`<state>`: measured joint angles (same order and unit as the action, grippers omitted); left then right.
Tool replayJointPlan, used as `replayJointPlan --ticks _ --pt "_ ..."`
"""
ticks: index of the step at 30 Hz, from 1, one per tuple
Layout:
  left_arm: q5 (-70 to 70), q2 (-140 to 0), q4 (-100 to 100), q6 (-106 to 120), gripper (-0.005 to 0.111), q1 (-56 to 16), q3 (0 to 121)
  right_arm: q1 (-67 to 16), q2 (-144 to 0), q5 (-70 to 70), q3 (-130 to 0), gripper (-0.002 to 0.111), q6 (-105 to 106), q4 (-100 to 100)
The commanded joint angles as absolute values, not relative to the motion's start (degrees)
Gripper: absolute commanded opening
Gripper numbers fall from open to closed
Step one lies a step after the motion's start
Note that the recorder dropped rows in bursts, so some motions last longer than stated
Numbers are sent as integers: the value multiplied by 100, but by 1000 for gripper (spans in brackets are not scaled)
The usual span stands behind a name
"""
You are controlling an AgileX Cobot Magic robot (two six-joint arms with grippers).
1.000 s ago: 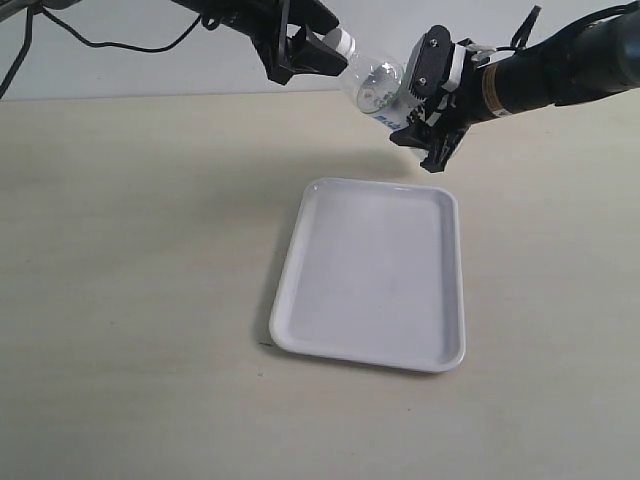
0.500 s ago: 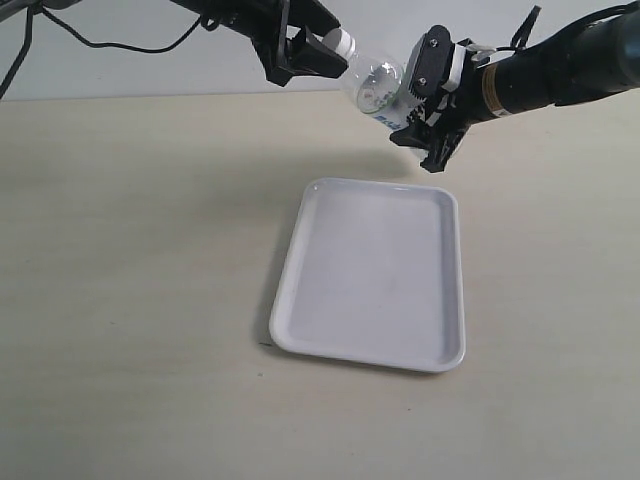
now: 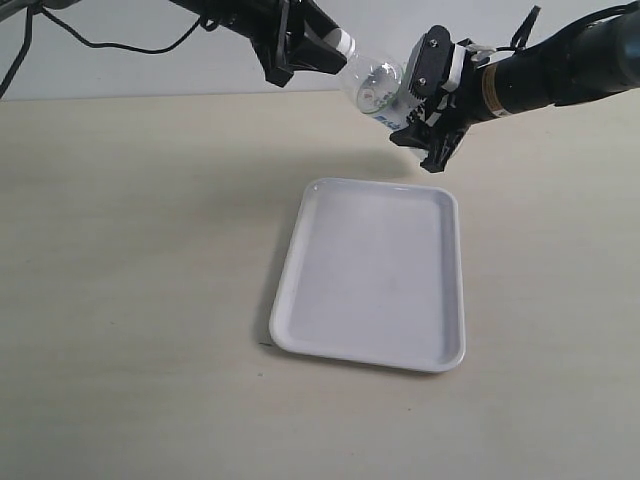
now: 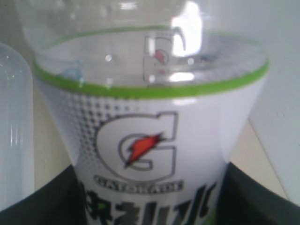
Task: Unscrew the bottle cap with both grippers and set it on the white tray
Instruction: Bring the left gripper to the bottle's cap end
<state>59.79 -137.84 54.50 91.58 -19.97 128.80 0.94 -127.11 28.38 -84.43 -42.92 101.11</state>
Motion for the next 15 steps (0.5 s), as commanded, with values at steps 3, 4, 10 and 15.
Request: replayJointPlan --ticks 3,4,10,15 --pt "6125 -13737 5585 9012 38 -2002 12850 105 -12686 2856 -8507 0 -4265 9995" --pt "6125 -13737 5585 8828 33 -2002 12850 105 -12686 2856 -8507 0 -4265 9995" --pt "6125 -13737 5596 8573 0 -2002 12850 105 -12686 2856 -8507 0 -4243 9995" --pt "6075 -13737 5632 7849 0 -2002 12850 105 -12686 2788 -8507 0 -4201 9995"
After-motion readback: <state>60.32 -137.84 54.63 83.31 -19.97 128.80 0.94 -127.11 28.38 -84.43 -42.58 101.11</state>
